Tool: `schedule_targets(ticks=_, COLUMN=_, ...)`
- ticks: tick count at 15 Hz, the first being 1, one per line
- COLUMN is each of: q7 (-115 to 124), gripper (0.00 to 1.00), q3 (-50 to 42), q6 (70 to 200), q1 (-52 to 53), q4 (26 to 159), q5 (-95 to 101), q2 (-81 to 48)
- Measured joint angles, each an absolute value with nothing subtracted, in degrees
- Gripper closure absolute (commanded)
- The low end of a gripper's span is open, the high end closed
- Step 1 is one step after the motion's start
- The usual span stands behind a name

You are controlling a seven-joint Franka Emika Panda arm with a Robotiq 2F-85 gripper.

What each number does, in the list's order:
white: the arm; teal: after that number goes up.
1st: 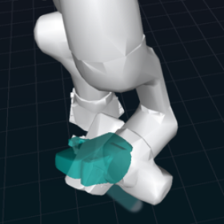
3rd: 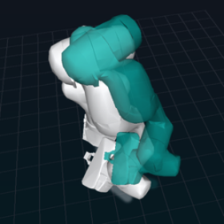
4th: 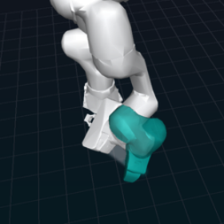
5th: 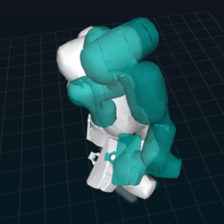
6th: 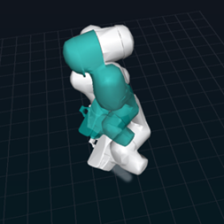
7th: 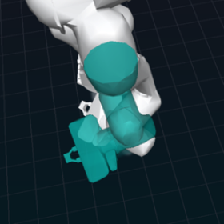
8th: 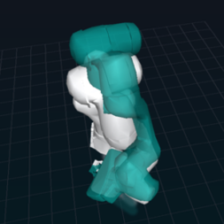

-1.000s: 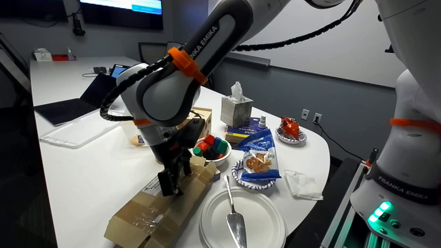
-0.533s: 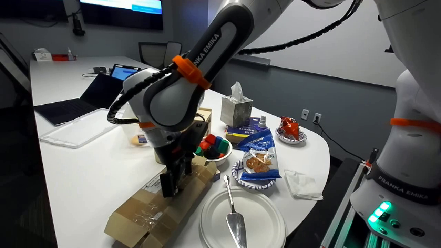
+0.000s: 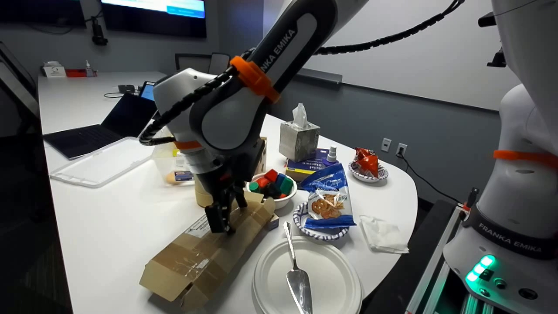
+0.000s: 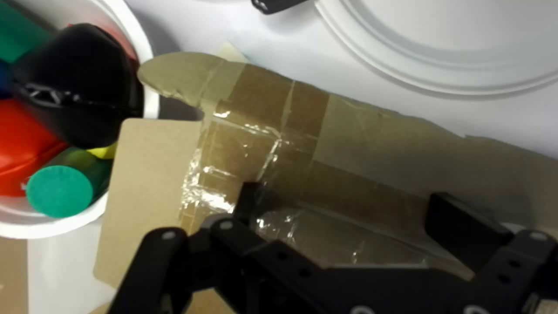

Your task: Close the cardboard box

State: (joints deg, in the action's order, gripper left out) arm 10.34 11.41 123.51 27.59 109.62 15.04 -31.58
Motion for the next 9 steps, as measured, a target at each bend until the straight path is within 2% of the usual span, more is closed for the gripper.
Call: schedule_targets(ticks=9, q7=14.18, gripper=0.0, q3=11.67, q6=123.16, q1=30.27, q4=112.18, q5=28.39, q2=-21.66)
